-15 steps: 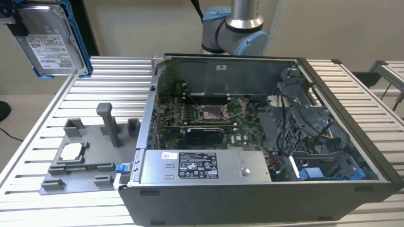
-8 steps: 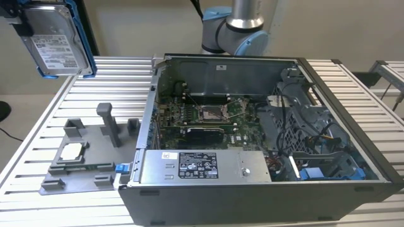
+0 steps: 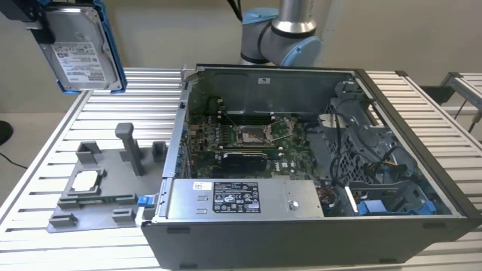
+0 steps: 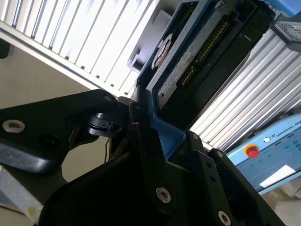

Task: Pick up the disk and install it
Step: 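Pick up the disk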

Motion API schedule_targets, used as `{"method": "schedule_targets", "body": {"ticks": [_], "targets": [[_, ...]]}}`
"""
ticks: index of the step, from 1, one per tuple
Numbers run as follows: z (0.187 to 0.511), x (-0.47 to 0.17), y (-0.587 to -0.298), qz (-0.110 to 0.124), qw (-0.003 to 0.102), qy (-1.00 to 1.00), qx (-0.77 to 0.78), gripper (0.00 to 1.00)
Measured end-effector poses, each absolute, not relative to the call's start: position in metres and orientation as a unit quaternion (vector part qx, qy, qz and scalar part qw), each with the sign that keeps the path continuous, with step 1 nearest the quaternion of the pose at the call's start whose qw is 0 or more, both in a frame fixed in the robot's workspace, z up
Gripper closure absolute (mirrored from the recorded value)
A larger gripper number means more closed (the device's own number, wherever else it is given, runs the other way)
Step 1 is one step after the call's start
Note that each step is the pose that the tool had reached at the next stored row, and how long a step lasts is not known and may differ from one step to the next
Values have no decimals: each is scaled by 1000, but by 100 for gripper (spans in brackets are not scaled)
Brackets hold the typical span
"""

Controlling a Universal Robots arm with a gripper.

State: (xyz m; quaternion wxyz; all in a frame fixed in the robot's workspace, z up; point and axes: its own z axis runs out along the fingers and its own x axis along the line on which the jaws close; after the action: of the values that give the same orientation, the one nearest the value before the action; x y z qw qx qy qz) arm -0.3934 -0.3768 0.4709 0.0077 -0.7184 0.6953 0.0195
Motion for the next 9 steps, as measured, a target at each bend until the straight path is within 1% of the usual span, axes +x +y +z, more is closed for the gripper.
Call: {"method": "schedule_targets", "body": {"ticks": [9], "targets": [[471,-370,-382,21,6,695,-718,100]]}}
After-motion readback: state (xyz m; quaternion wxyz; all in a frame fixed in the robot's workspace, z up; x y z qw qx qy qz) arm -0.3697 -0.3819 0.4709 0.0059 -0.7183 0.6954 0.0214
